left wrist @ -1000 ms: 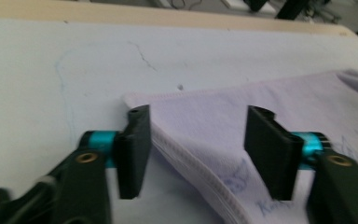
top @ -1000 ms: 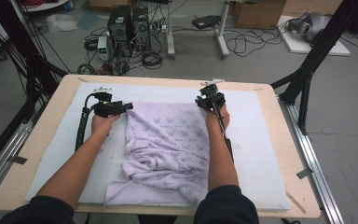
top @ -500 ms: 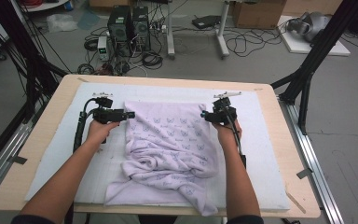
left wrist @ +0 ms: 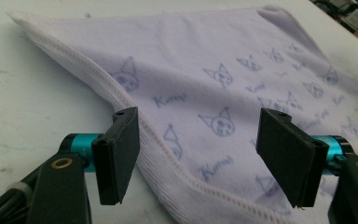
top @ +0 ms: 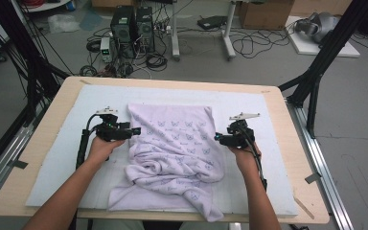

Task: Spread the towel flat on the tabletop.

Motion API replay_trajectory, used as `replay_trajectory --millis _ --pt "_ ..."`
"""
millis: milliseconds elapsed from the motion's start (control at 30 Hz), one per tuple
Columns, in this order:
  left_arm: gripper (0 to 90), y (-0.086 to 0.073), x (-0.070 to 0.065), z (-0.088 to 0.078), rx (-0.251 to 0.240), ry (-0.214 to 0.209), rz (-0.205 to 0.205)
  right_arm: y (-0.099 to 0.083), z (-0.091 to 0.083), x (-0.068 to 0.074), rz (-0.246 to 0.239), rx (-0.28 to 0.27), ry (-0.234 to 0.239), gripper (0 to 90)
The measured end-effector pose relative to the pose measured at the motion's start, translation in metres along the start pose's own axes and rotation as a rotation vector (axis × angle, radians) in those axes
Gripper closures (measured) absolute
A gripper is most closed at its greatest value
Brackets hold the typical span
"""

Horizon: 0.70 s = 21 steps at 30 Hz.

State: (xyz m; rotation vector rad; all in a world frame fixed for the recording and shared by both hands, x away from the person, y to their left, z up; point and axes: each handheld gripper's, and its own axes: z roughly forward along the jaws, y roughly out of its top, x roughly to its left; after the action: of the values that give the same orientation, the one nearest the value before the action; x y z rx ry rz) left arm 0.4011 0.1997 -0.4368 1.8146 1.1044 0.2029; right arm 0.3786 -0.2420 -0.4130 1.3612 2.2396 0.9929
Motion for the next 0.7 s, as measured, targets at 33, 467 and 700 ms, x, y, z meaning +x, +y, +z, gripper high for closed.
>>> replay_trajectory --millis 33,467,700 --pt "33.1 -0.003 -0.004 0.000 0.016 -0.012 0.027 -0.002 0.000 0.002 0.001 0.005 0.013 40.4" --pt "41.1 -0.019 -0.030 0.010 0.090 0.082 0.179 -0.030 0.009 0.023 -0.009 0.013 0.033 41.7" --pt "85.5 -0.017 -0.024 0.009 0.108 0.054 0.207 -0.031 0.014 0.029 -0.042 0.030 -0.004 40.2"
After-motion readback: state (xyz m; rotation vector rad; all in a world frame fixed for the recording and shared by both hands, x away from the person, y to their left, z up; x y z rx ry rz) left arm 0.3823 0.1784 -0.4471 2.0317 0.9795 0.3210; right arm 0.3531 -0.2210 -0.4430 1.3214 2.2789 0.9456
